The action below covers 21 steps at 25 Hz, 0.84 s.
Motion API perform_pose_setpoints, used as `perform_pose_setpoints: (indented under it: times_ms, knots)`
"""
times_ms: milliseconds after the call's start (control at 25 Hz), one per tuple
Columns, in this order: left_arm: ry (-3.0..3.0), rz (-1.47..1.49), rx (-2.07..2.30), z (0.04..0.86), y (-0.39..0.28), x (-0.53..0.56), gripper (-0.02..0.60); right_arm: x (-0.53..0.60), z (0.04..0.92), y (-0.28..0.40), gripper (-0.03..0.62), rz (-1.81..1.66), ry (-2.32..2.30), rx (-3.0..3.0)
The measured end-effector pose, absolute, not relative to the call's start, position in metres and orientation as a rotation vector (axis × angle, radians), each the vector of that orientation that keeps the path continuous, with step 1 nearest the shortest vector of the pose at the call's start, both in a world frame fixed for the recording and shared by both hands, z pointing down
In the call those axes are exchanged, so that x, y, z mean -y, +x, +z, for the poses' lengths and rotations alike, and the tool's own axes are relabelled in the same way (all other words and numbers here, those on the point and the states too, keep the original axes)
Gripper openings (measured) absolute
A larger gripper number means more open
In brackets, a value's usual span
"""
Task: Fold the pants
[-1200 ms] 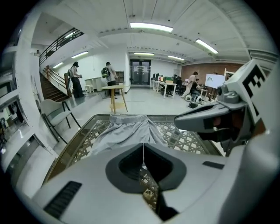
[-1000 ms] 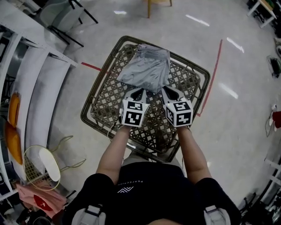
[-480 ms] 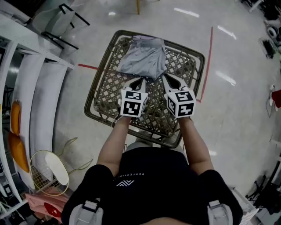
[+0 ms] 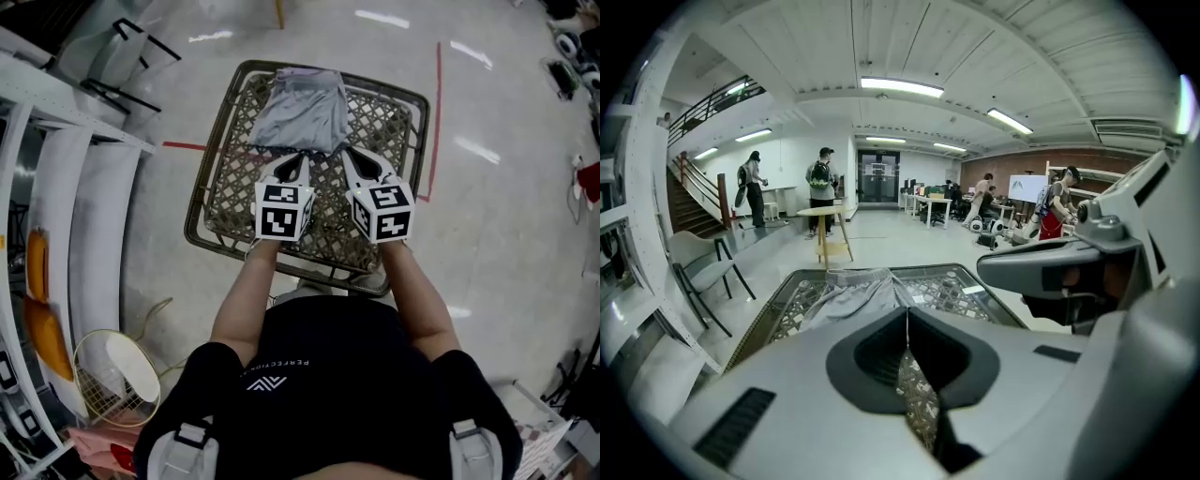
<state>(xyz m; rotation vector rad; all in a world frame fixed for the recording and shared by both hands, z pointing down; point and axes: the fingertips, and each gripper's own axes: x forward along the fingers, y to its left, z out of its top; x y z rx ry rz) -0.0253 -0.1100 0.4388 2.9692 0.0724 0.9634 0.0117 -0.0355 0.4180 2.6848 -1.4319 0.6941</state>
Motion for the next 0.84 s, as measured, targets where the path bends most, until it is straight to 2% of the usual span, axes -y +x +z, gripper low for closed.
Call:
perform_pose_setpoints:
  times_ms: [840]
  knots:
    - [2.996,0.98,-0.171,0.439,-0.032,0.1,0.014,0.038,0.41,0.001,0.041,0.654,2.706,1.409]
